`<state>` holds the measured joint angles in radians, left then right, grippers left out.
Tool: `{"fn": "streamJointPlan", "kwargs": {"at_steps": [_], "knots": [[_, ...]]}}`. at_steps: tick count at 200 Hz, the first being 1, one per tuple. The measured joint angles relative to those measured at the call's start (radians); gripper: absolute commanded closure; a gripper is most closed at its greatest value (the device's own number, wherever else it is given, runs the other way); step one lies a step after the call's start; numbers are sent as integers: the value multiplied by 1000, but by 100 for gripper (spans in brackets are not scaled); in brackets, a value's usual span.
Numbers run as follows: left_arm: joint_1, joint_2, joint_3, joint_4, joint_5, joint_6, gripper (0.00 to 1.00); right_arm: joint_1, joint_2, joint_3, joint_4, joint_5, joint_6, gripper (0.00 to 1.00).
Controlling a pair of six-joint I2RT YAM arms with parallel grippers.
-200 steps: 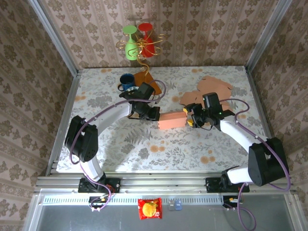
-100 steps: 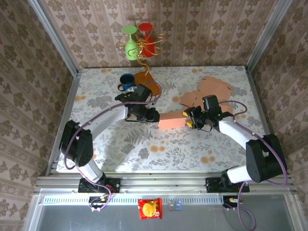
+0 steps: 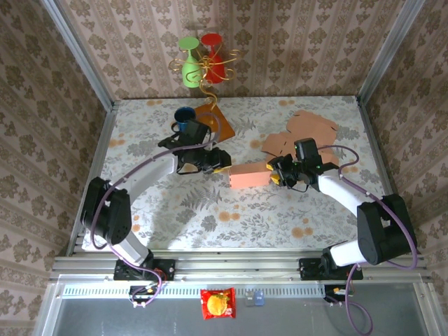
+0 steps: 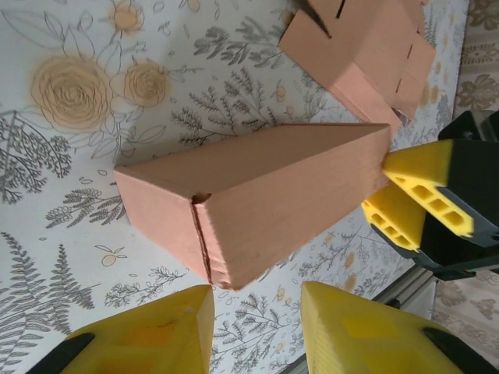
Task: Fold the paper box
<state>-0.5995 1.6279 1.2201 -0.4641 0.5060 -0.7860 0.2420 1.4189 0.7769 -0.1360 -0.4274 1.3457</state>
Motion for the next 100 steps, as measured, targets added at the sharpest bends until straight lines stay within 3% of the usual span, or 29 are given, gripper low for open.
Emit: {"fn": "streamJointPlan", "kwargs": {"at_steps": [100], "knots": [[-1,22,-90,76,18,-48,70,-2,7,0,6,-12,-8,57]]}}
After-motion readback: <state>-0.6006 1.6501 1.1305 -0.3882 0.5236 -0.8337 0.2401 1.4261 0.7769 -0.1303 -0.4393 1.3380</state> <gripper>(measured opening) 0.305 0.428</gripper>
